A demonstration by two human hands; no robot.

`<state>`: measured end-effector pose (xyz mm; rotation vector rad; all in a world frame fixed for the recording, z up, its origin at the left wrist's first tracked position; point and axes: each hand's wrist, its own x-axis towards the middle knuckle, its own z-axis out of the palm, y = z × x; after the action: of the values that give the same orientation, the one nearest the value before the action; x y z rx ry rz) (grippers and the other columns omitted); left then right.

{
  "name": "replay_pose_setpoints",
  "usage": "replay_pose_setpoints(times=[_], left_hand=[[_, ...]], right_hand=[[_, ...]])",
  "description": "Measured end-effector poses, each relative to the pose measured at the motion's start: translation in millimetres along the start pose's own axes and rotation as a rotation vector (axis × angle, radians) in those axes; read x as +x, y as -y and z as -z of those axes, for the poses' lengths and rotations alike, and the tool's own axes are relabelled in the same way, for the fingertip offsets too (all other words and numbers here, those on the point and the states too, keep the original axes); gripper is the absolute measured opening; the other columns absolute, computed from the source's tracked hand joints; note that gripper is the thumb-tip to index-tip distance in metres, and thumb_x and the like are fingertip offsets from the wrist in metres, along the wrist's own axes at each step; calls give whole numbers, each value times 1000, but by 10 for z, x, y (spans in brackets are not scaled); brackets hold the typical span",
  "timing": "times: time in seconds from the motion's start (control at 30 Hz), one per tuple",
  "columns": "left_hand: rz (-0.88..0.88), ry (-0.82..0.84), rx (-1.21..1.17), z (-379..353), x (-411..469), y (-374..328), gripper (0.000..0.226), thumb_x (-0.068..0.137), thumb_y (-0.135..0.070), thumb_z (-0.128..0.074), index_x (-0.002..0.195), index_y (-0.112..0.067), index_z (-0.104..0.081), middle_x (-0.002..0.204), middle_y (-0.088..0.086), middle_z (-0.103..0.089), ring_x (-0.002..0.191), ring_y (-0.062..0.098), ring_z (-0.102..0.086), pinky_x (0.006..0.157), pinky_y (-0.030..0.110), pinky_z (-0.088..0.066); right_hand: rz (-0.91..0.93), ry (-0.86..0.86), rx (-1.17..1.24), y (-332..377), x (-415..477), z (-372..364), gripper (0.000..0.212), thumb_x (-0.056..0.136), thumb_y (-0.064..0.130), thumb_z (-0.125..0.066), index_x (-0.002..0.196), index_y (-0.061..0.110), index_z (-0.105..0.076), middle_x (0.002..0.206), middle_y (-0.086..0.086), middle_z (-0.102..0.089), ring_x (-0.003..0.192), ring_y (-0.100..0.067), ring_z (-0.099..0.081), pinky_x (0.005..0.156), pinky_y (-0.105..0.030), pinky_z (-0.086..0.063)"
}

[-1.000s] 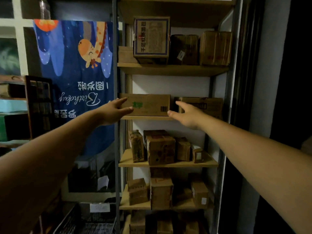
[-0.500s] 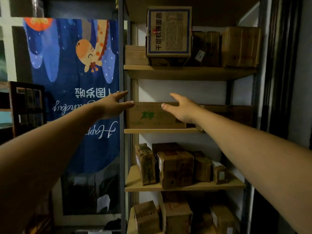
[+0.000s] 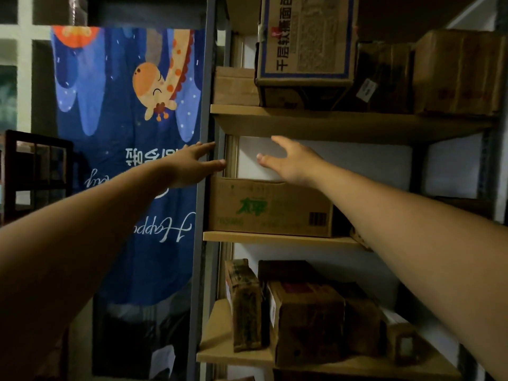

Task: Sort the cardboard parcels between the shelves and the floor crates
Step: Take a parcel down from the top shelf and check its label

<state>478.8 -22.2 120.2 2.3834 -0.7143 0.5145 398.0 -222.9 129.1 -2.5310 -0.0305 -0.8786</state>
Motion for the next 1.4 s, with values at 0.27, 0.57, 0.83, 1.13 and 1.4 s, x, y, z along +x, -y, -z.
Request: replay_pose_setpoints(times=[0.27,0.57,0.83,1.13,1.4], left_hand=[[-60,-58,-9,49,686,294,72,91,-53,-47,151,-33,-13,160,4,-5,146,29,-7,116,54,-13],[-216,-174,20,349,1561,652,70,92,-51,-47,151,-34,-14,160,3,-3,146,29,-1,116,52,-9],[-313,-227,8,408,2069,642,74,90,-52,-49,151,-33,-13,160,2,0,146,28,2,115,52,-6],[-338,-292,41,296,2305,372,75,90,-53,-49,151,-33,-11,160,0,0,146,25,8,115,50,-2],[-345,-335,193,420,2535,229,72,92,-49,-48,151,-31,-9,160,1,2,146,27,8,114,55,-3]], right_hand=[[73,-130,-76,165,631,-229,73,89,54,-54,150,31,-23,158,0,-19,143,-24,-21,110,-41,-26],[101,-325,-215,589,1449,-388,76,90,43,-59,152,29,-16,161,2,-3,147,-23,-9,118,-43,-19],[-40,-462,-323,502,1798,-436,83,90,42,-58,153,28,-5,160,1,13,146,-30,-3,118,-44,-17],[-15,-461,-361,389,2002,-366,85,90,42,-59,153,28,-3,161,-3,7,146,-31,-8,114,-41,-23],[31,-379,-315,464,2368,-322,83,90,42,-58,153,24,-8,161,-6,-3,147,-30,-7,116,-40,-19]])
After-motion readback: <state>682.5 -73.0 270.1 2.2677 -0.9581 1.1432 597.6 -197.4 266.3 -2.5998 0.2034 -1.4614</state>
